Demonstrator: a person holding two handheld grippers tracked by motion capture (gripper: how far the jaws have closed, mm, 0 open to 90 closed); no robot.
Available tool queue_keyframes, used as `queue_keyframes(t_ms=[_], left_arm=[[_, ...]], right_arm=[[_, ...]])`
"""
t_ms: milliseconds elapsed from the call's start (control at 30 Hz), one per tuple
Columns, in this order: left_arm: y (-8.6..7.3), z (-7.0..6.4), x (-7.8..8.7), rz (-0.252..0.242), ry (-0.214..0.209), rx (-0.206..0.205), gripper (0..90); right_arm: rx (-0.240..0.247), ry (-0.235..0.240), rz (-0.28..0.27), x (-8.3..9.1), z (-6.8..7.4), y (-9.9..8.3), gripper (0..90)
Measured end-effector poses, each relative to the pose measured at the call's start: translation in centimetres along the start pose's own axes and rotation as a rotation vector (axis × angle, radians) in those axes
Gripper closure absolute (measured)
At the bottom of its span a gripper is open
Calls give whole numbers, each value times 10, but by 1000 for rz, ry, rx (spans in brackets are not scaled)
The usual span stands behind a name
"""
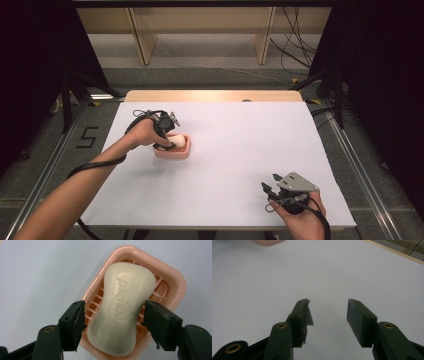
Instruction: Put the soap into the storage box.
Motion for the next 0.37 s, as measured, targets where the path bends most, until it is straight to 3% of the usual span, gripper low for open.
queue_keyframes(t_ms=[200,300,367], left_arm=[[-28,-15,34,-131,32,42,305],[-53,-37,45,-197,33,101,306],[-67,-49,49,-215,17,116,305]], right_arm=[[2,-2,-2,0,0,0,525],[1,-3,1,0,0,0,524],[-3,-1,0,0,0,1,523]])
Point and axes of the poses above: each handheld gripper's, and its own axes: x roughly backward along the jaws, y roughly out of its top, z roughly to its left, the point moved 3 cm from there along -x, roughly forward along the jaws, and after that the axes turned 1 degree about -y, right-handed, at the moved point
